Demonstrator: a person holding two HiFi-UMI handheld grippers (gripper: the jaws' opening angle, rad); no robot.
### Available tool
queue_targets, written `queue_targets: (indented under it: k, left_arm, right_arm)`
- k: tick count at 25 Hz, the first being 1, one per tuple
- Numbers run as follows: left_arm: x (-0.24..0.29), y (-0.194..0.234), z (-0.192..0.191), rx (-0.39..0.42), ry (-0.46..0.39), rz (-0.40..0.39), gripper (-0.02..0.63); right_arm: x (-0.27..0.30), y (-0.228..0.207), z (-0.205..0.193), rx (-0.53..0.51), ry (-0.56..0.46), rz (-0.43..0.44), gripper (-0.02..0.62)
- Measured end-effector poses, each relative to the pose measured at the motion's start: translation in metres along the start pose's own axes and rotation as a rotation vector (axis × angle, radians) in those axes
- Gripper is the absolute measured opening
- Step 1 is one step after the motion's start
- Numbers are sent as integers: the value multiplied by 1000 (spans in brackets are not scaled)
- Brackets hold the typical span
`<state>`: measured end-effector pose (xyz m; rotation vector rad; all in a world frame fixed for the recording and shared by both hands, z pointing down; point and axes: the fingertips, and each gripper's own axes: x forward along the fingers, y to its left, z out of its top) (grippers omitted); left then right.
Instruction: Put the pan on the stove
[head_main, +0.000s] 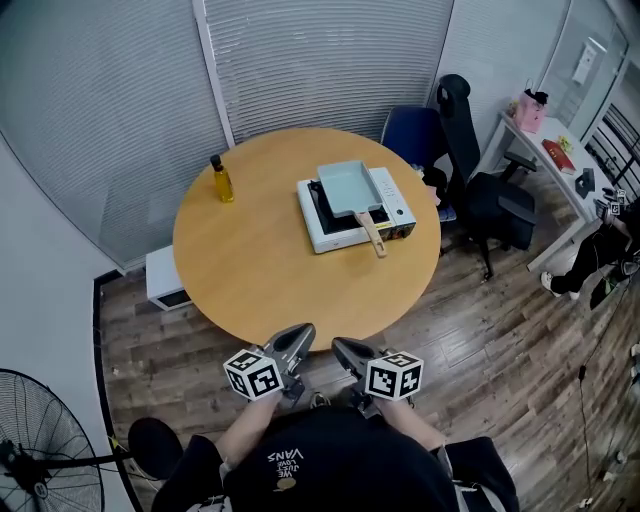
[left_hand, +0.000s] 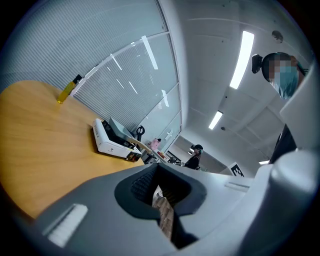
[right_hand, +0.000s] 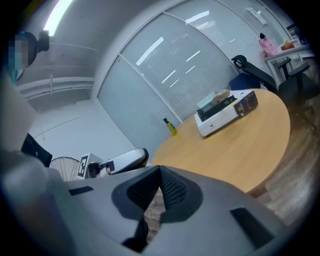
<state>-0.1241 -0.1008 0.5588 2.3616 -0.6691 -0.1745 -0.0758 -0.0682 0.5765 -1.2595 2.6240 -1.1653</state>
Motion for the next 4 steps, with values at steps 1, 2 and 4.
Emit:
queue_targets:
  k: [1,2,4]
  left_arm:
    - [1,0,0,-1,1,0,9]
    - [2,1,-1,-3,2,-1,9]
    - [4,1,-2,-5,4,-3,9]
  right_arm:
    - [0,0,1,0,0,-1,14]
    - [1,-1,1,0,-1,-2,14]
    - [1,0,3,0,-3,-4,14]
